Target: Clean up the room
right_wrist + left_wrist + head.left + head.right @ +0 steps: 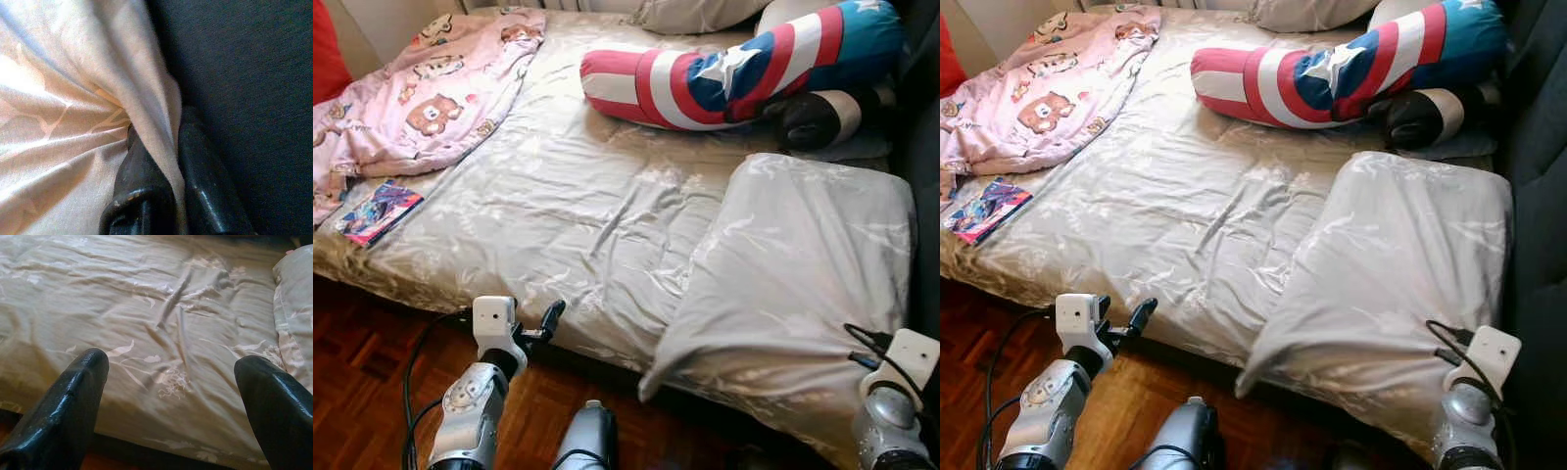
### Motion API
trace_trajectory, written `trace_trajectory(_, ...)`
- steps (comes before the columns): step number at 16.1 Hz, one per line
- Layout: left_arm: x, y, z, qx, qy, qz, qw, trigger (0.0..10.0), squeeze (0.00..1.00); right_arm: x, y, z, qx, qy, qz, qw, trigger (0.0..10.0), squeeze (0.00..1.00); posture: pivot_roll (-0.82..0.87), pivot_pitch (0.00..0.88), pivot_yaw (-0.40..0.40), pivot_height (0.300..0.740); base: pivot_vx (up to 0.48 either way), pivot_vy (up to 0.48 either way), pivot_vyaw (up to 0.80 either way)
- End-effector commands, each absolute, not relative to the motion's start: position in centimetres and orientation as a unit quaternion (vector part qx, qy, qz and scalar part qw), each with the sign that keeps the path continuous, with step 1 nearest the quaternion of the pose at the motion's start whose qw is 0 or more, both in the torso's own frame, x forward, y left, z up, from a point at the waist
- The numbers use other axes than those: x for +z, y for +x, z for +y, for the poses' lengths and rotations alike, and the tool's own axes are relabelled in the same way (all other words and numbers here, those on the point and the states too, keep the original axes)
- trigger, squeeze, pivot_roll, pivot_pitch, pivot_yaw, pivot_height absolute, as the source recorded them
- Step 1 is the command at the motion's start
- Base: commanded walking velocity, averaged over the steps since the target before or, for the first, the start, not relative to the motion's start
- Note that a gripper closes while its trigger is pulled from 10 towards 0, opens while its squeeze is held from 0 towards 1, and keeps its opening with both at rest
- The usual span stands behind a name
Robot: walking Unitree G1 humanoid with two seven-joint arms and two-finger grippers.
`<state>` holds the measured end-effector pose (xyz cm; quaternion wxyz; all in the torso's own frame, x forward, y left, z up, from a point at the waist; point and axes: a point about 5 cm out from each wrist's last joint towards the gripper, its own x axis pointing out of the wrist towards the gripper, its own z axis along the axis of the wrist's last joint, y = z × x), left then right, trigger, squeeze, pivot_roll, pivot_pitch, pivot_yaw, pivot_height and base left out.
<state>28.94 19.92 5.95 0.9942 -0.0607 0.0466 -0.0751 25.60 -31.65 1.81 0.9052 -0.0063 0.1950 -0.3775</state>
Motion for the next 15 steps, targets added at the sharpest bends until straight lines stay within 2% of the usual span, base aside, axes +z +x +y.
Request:
trace_trajectory(1, 5.5, 28.7, 20.5, -0.059, -0.069, 0.052, 0.995, 10.0, 0.0, 3.2, 24.7, -34.2, -0.437, -0.028, 0.161, 0.885, 0.0, 0.0, 0.06, 0.125, 0.044, 0.657, 0.0, 0.0, 0.0)
trace_trajectory(5, 5.4, 28.7, 20.5, -0.056, -0.068, 0.05, 0.995, 10.0, 0.0, 4.2, 25.0, -34.7, -0.46, -0.055, 0.141, 0.875, 0.0, 0.0, 0.07, 0.123, 0.043, 0.657, 0.0, 0.0, 0.0)
trace_trajectory(6, 5.4, 28.7, 20.5, -0.055, -0.068, 0.048, 0.995, 10.0, 0.0, 4.3, 25.3, -34.5, -0.457, -0.063, 0.144, 0.876, 7.6, 0.0, 0.06, 0.123, 0.045, 0.657, 0.0, 0.0, 0.0)
trace_trajectory(7, 5.5, 28.7, 20.4, -0.055, -0.068, 0.048, 0.995, 10.0, 0.0, 4.4, 25.4, -34.4, -0.458, -0.068, 0.143, 0.875, 10.0, 0.0, 0.06, 0.123, 0.045, 0.657, 0.0, 0.0, 0.0)
trace_trajectory(10, 5.4, 28.7, 20.3, -0.057, -0.069, 0.047, 0.995, 10.0, 0.0, 4.3, 25.8, -33.8, -0.442, -0.081, 0.143, 0.882, 10.0, 0.0, 0.06, 0.121, 0.047, 0.657, 0.0, 0.0, 0.0)
trace_trajectory(11, 5.4, 28.7, 20.2, -0.058, -0.069, 0.047, 0.995, 10.0, 0.0, 4.3, 25.8, -33.6, -0.438, -0.083, 0.14, 0.884, 10.0, 0.19, 0.06, 0.122, 0.048, 0.657, 0.0, 0.0, 0.0)
trace_trajectory(12, 5.4, 28.7, 20.2, -0.058, -0.069, 0.047, 0.995, 10.0, 0.0, 4.4, 26.0, -33.4, -0.431, -0.085, 0.132, 0.889, 10.0, 1.0, 0.07, 0.121, 0.047, 0.657, 0.0, 0.0, 0.0)
trace_trajectory(15, 5.3, 28.7, 20.2, -0.058, -0.07, 0.047, 0.995, 10.0, 0.0, 4.8, 26.6, -32.9, -0.416, -0.094, 0.116, 0.897, 10.0, 1.0, 0.06, 0.12, 0.046, 0.657, 0.0, 0.0, 0.0)
